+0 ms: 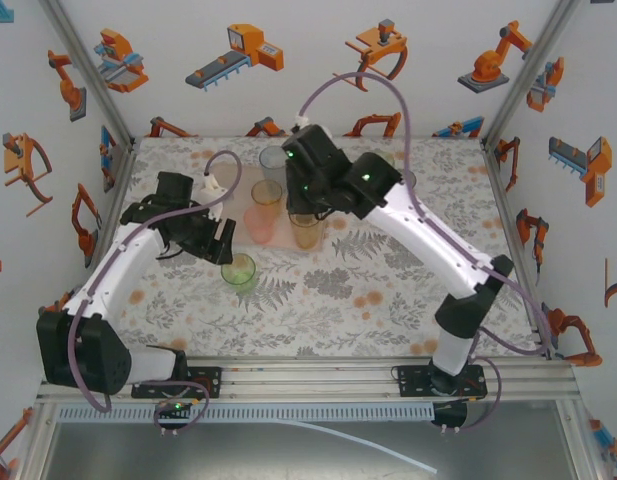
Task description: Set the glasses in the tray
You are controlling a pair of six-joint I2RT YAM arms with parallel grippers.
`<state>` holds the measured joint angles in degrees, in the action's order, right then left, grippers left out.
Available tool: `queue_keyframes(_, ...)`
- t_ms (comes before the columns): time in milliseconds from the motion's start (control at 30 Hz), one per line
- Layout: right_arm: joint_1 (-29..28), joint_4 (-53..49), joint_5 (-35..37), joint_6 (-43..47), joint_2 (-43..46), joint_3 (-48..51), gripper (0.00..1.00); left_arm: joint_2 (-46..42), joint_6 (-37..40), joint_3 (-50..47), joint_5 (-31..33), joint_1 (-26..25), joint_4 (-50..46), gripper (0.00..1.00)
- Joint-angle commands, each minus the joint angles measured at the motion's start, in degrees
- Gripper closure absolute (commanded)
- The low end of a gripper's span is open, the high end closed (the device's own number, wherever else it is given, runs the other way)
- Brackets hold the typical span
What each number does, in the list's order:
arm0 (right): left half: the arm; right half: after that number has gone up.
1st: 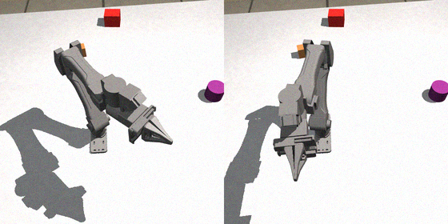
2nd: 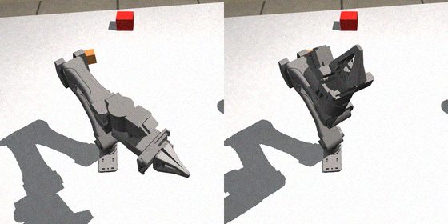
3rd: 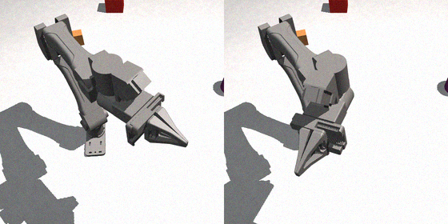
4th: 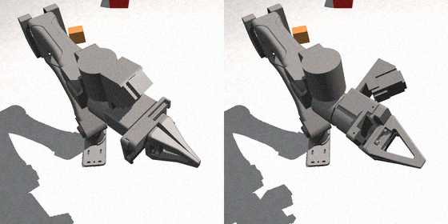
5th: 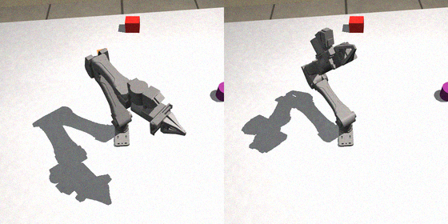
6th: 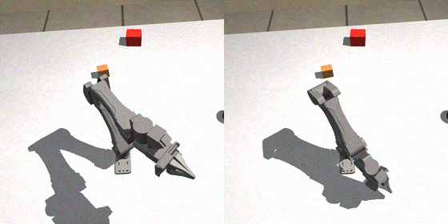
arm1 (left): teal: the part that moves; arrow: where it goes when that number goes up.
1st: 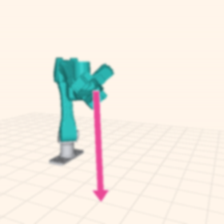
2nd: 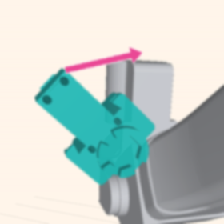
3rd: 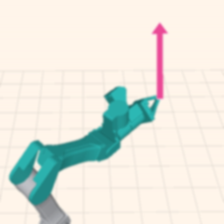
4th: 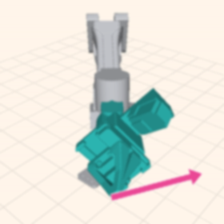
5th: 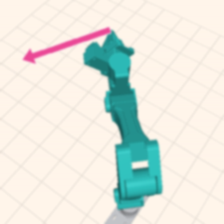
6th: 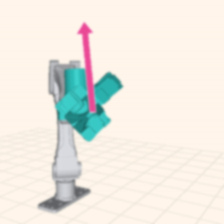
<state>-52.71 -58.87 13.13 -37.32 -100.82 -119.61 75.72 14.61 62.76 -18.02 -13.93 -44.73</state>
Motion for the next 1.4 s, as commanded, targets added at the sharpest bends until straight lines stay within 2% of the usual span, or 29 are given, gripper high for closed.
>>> queue_keyframes(0,1.48,-1.06,3.79,-0.59,4.23,5.32,0.67,1.59,2.82,-1.38,1.05,-0.90,2.79,0.40)
queue_keyframes(200,4.09,1.67,4.20,-2.38,10.20,13.69,0.67,5.70,5.32,-3.17,3.00,-3.35,4.96,0.57)
queue_keyframes(467,4.82,2.96,4.32,-3.10,11.54,17.13,0.67,8.47,5.01,-3.95,4.42,-4.26,7.16,0.67)
queue_keyframes(600,5.28,3.05,4.27,-2.85,11.17,17.00,0.67,8.22,5.49,-4.11,5.42,-4.33,7.21,0.86)
queue_keyframes(667,5.51,3.24,4.00,-2.72,11.04,17.13,0.67,7.97,5.60,-4.38,6.02,-4.34,7.20,0.88)
queue_keyframes(733,5.62,3.31,3.98,-2.76,10.83,17.22,0.67,7.52,5.71,-4.58,6.49,-4.29,7.04,0.95)
queue_keyframes(967,6.29,3.59,3.75,-2.58,11.12,18.09,0.67,6.38,4.41,-2.00,10.89,-4.01,3.05,1.00)
queue_keyframes(1067,6.95,3.59,3.61,-2.58,11.90,18.97,0.67,5.56,3.60,0.98,11.90,-1.30,0.46,1.00)
queue_keyframes(1233,8.67,3.54,3.56,-1.94,13.53,20.57,0.67,7.67,0.89,11.55,9.87,6.18,-2.97,1.00)
queue_keyframes(1367,11.50,4.08,2.67,-1.70,14.83,22.82,0.67,12.63,-0.89,19.85,12.11,7.06,-1.12,1.00)
